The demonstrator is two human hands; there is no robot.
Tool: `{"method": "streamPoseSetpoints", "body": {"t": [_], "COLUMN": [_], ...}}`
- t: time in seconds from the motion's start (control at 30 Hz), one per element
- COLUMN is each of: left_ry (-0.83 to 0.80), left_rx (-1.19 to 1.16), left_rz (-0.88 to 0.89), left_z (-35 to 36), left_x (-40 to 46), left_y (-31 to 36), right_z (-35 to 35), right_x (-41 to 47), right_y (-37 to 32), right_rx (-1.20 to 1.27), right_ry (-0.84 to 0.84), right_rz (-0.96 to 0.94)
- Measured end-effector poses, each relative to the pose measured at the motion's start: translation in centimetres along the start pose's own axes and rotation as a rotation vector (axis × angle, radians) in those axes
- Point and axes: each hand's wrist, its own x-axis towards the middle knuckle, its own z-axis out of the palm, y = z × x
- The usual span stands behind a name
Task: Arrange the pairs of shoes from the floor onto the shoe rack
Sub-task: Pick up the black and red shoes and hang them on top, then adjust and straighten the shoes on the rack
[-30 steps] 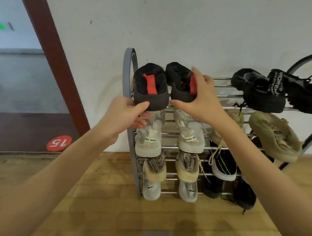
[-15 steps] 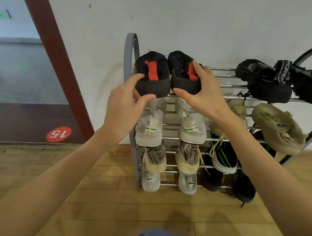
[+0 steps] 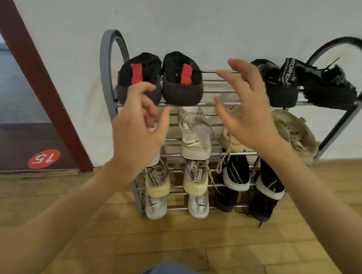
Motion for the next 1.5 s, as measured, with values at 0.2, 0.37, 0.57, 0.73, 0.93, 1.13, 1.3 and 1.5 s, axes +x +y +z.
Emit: {"method": "streamPoseSetpoints", "body": {"t": [0.2,0.37,0.57,0.73,0.93,1.13,1.3,1.5], "left_ry": [-0.273,-0.599,-0.790,-0.765,-0.764,-0.558,-0.431,-0.355], "left_rx": [-0.036,0.009,-0.006,0.013,-0.102,-0.108,-0.150,-0.109], "left_rz": [0.264,0.171,0.052,-0.030,-0.122,-0.128,-0.185,-0.110], "left_z": [6.3,12.1,16.4,17.4,17.8,18.8,21.0,23.2], "left_x": [2.7,5.4,7.9,8.7,9.1,7.5,6.7,5.2], "left_y": [6.0,10.1,11.0,10.4,10.2,10.9,13.3,15.2], "right_z": [-5.6,-8.7,-10.4,-11.5,-12.1,-12.4,-13.4,-13.5], "right_x": [-3.4,-5.0,-4.8,-4.3,-4.0,-5.2,-4.9,-5.2], "right_y": [6.4,11.4,14.8,16.4,17.9,18.6,18.9,19.0], "right_rx": [-0.211,-0.322,-0.426,-0.295,-0.250,-0.344,-0.467,-0.520], "right_ry": [0.311,0.238,-0.019,-0.010,-0.043,-0.048,-0.088,-0.089], "right_rz": [0.211,0.473,0.478,0.492,0.481,0.390,0.408,0.430]}}
